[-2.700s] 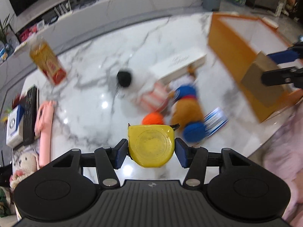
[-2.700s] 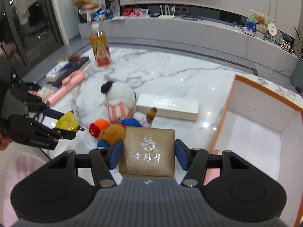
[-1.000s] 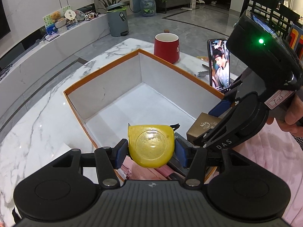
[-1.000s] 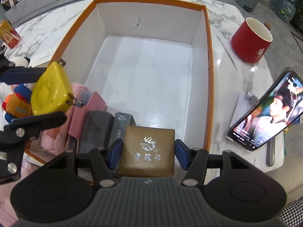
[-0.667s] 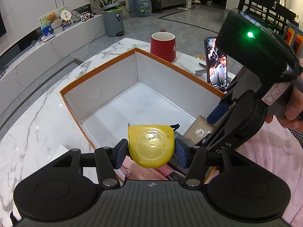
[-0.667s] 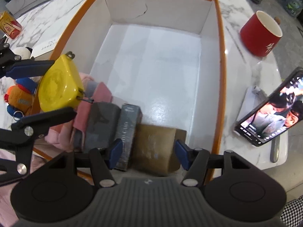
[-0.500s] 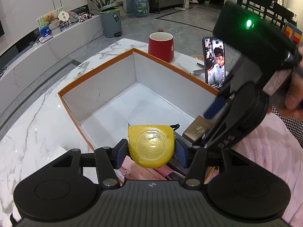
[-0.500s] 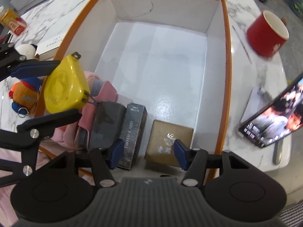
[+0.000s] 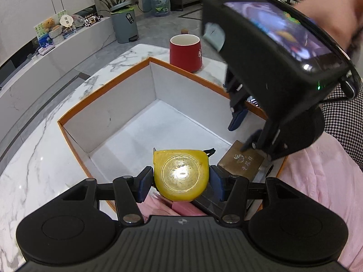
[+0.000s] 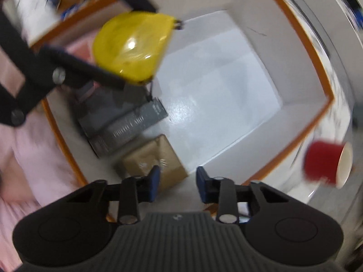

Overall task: Organize objects
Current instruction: 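Lower the tan box into the orange box while the left lowers the tape measure beside it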

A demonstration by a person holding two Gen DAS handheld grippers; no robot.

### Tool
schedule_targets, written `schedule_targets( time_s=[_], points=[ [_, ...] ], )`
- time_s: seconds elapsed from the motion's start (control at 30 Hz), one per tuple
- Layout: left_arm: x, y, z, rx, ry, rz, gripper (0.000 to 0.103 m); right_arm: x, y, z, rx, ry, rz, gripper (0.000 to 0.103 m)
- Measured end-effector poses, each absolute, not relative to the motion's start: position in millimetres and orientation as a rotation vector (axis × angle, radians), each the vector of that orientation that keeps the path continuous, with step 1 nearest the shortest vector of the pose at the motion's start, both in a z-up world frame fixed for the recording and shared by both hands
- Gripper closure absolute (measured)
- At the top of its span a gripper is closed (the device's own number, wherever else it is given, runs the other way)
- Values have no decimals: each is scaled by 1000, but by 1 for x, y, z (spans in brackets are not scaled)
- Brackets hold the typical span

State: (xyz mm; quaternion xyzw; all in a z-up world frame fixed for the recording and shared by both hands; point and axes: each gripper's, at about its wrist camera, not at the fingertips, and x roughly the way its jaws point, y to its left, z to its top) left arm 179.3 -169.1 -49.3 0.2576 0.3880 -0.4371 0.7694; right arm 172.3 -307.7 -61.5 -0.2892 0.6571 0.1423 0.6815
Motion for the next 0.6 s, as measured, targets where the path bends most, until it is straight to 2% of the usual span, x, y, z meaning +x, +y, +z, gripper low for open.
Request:
schedule_targets(
  time_s=[0.27,0.6],
  points=[
    [182,-171,-58,559,847,-970,40,181,-302,-79,-964,1607,585,72],
    [189,-171,-67,565,856,-988,40,179,-290,-99,-1091,1667,805,71]
  ],
)
